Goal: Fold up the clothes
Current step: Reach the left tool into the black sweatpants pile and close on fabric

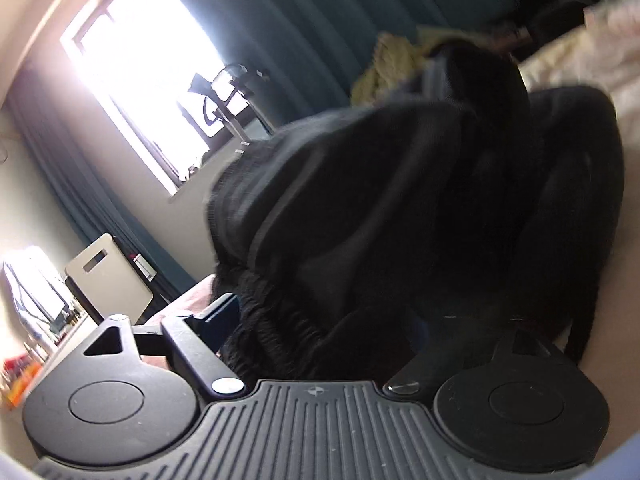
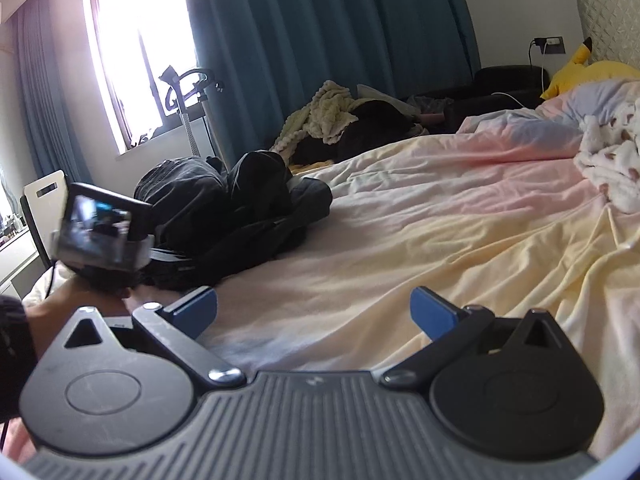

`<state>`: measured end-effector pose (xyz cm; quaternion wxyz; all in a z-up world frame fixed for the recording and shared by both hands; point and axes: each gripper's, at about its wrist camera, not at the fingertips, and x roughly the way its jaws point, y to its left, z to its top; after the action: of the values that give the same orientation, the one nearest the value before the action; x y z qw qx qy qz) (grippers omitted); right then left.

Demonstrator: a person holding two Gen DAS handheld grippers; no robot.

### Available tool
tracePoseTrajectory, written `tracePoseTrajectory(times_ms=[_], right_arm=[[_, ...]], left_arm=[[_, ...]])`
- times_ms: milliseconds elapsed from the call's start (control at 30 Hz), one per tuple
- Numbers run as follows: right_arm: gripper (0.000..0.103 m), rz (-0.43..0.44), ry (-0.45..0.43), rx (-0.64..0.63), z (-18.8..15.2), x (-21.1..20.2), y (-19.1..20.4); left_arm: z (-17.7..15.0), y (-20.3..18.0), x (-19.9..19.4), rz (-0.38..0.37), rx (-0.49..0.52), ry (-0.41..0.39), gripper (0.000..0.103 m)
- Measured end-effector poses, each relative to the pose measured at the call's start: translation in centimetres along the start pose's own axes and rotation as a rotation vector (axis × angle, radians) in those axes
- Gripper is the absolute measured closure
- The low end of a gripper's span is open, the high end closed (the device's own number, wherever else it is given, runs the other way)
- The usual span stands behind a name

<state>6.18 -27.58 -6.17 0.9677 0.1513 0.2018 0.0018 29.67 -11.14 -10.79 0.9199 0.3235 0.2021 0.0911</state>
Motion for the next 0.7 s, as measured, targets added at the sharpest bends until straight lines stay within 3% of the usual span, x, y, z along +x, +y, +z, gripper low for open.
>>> tracePoseTrajectory(times_ms=[33,100,133,167,200,300,700], right_arm=[[0.0,0.002,-0.001,0.005,-0.1,0.1,-0.2],[0.0,-0.002,0.011,0.024,-0.1,0.6,-0.7],[0.0,-0.008,0.012,0.033,-0.2,0.7,-0.9],[0.0,-0.015,0.013,0.042,-0.2,0.9,-1.2],[0.0,-0.022,0.012,0.047,-0.2,0.9,-1.3],[0.0,-0.034,-0.019,0.02,-0.1,0.5,-1.0],[0.0,-0.039,-0.111,-0.1,0.0,-2.5,1.2]], left_arm=[[0.3,-0.3,0.2,0.008,0.01,0.005,0.029],[0.9,-0.8,0.5,0.018,0.021,0.014,0.058],[1.2,-0.1,0.1,0.001,-0.013,0.014,0.063],[1.5,0.6,-0.2,-0.014,-0.044,0.014,0.082],[1.7,1.2,-0.7,-0.018,-0.066,0.016,0.087],[2.1,4.3,-2.7,-0.026,-0.138,0.024,0.093],[1.1,19.9,-13.9,0.001,-0.29,-0.064,0.094]])
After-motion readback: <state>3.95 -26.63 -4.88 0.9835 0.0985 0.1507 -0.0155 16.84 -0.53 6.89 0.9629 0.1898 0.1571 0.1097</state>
